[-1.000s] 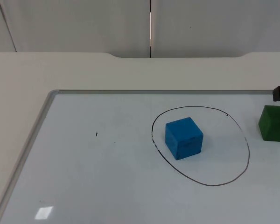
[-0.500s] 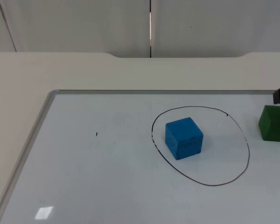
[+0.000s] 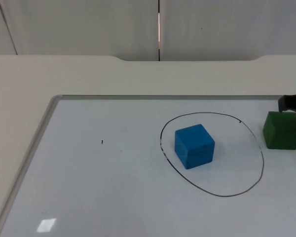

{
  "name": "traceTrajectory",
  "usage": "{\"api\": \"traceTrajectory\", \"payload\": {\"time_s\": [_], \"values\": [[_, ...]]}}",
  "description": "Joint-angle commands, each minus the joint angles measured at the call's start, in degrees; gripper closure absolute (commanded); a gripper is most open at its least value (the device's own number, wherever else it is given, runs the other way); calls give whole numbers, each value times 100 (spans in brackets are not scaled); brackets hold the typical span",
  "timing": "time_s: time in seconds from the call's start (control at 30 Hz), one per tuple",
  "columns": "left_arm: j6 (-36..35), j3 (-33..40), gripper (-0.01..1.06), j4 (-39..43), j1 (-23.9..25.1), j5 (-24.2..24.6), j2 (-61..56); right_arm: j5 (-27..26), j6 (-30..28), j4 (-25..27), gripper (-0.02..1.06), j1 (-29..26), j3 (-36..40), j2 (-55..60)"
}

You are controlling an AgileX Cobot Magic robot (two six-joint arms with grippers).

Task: Push the two cubes into the marked area.

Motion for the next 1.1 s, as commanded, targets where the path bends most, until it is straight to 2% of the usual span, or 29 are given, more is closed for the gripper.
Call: {"api": "traceTrajectory", "payload": {"time_s": [0.0,0.17,0.67,1.07], "values": [[0,30,105,21,14,18,-21,-262,5,18,105,178,-40,12],[0,30,105,21,14,18,-21,-592,55,43,105,459,-40,12],[31,30,105,22,14,22,-21,-545,72,32,105,468,-40,12],[31,30,105,22,14,22,-21,-592,377,32,105,461,-40,12]]}}
